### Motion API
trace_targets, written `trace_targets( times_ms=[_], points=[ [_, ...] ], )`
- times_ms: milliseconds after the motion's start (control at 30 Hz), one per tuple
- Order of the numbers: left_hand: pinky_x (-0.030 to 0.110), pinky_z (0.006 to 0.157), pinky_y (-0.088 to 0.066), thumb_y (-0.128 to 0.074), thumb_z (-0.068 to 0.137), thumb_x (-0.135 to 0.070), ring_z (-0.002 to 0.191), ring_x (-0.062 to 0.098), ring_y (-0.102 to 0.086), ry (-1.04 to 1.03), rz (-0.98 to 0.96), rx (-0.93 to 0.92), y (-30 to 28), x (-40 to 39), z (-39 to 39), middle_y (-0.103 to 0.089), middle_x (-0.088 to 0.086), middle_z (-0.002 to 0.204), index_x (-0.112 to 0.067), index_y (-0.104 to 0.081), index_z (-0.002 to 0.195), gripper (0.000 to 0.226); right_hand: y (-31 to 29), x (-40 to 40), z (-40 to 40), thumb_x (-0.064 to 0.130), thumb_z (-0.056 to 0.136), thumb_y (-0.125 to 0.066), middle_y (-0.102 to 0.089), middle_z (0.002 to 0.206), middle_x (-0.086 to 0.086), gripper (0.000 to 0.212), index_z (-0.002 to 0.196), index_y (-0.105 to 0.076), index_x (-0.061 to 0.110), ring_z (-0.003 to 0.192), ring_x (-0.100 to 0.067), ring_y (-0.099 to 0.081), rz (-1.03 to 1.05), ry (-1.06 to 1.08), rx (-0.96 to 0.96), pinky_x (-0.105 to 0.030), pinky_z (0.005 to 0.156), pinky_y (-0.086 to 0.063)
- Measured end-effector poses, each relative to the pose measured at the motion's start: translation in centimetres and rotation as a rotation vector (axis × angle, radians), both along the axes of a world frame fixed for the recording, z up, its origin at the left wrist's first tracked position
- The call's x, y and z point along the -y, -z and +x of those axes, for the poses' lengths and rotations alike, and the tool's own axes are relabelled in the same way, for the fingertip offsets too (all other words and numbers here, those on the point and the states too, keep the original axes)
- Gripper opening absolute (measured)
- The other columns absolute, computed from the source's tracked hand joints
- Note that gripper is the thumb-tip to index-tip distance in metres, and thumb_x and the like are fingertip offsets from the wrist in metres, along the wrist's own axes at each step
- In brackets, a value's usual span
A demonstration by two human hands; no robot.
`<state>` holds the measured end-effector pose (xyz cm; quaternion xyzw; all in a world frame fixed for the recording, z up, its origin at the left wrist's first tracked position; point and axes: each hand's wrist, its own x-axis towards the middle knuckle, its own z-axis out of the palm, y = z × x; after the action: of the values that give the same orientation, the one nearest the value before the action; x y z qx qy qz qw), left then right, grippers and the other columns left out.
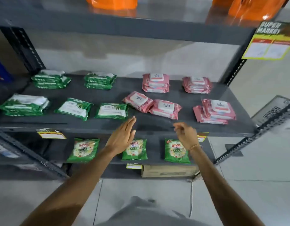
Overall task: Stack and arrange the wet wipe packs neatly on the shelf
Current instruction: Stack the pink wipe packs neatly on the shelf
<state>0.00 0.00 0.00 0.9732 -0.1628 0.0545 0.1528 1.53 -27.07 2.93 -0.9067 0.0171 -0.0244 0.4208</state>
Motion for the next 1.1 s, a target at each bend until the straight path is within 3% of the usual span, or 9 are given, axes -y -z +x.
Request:
trace_targets(
  times_ms=[100,200,367,567,633,700,800,967,1100],
  points=[
    [0.036,0.109,-0.031,-0.017,0.100,-0.033,0.125,0.028,-0.053,-0.040,0.124,0.013,1.8,0.1,0.8,-0.052,0.016,0.139,0.001,-0.047,0.135,0.057,-1.9,0.5,3.7,0.003,0.086,-0.050,-0.071,0.098,-0.012,0.023,0.096,-0.070,0.011,0.087,-0.028,-0.065,-0.081,-0.025,0.127,-0.027,0.080,-0.045],
    [0.036,0.108,-0.024,-0.019,0.100,-0.036,0.127,0.026,-0.051,-0.120,0.210,0.011,2.7,0.1,1.3,-0.051,0.011,0.141,-0.004,-0.047,0.136,0.056,-2.7,0.2,6.9,0.007,0.082,-0.055,-0.062,0.109,-0.018,0.025,0.104,-0.066,0.008,0.099,-0.037,-0.058,-0.223,-0.130,0.147,-0.040,0.092,-0.044],
    [0.038,0.109,-0.021,-0.031,0.095,-0.034,0.129,0.027,-0.047,-0.196,0.226,0.039,3.4,0.5,1.4,-0.047,0.009,0.144,-0.007,-0.044,0.139,0.053,-2.3,-0.3,10.1,0.031,0.076,-0.066,-0.044,0.137,-0.010,0.065,0.134,-0.040,0.016,0.127,-0.032,-0.037,-0.404,-0.305,-0.036,-0.049,0.102,-0.034],
    [0.042,0.104,-0.027,-0.036,0.092,-0.032,0.123,0.030,-0.051,-0.255,0.197,0.074,4.1,1.1,1.5,-0.054,0.012,0.137,-0.005,-0.049,0.132,0.050,-2.3,0.6,12.2,0.048,0.070,-0.071,-0.032,0.148,-0.012,0.100,0.146,-0.014,0.015,0.136,-0.035,-0.029,-0.570,-0.362,-0.182,-0.052,0.108,-0.028],
    [0.042,0.103,-0.027,-0.036,0.091,-0.032,0.122,0.029,-0.051,-0.260,0.195,0.084,4.2,1.1,1.7,-0.056,0.013,0.135,-0.006,-0.049,0.130,0.049,-3.1,1.0,12.4,0.052,0.063,-0.072,-0.038,0.145,-0.012,0.100,0.142,-0.023,0.015,0.133,-0.035,-0.033,-0.659,-0.366,-0.266,-0.050,0.106,-0.032],
    [0.043,0.103,-0.028,-0.031,0.094,-0.034,0.123,0.027,-0.046,-0.265,0.184,0.086,4.4,1.0,1.8,-0.058,0.013,0.134,-0.007,-0.046,0.130,0.048,-4.2,1.4,12.5,0.057,0.050,-0.070,-0.061,0.120,-0.009,0.079,0.117,-0.052,0.018,0.109,-0.029,-0.054,-0.689,-0.336,-0.264,-0.040,0.089,-0.050],
    [0.042,0.102,-0.029,-0.018,0.098,-0.038,0.123,0.025,-0.042,-0.266,0.175,0.071,4.5,0.8,1.9,-0.060,0.012,0.131,-0.008,-0.043,0.130,0.050,-6.1,1.4,11.7,0.060,0.041,-0.058,-0.067,0.086,-0.003,0.061,0.087,-0.063,0.021,0.080,-0.022,-0.061,-0.614,-0.189,-0.141,-0.034,0.072,-0.056],
    [0.041,0.100,-0.032,-0.020,0.099,-0.039,0.122,0.025,-0.044,-0.238,0.161,0.127,4.9,0.3,2.0,-0.063,0.013,0.127,-0.009,-0.045,0.128,0.049,-8.1,-2.8,13.5,0.065,0.055,-0.057,-0.056,0.112,-0.010,0.077,0.114,-0.053,0.016,0.107,-0.029,-0.049,-0.466,-0.164,0.073,-0.043,0.095,-0.044],
    [0.040,0.100,-0.031,-0.014,0.100,-0.040,0.117,0.028,-0.059,-0.216,0.149,0.118,4.8,0.2,2.0,-0.063,0.011,0.128,-0.010,-0.043,0.129,0.051,-7.3,-9.2,15.0,0.058,0.063,-0.067,-0.051,0.120,-0.010,0.079,0.125,-0.046,0.013,0.112,-0.027,-0.046,-0.388,-0.296,0.015,-0.037,0.093,-0.043]
  ],
)
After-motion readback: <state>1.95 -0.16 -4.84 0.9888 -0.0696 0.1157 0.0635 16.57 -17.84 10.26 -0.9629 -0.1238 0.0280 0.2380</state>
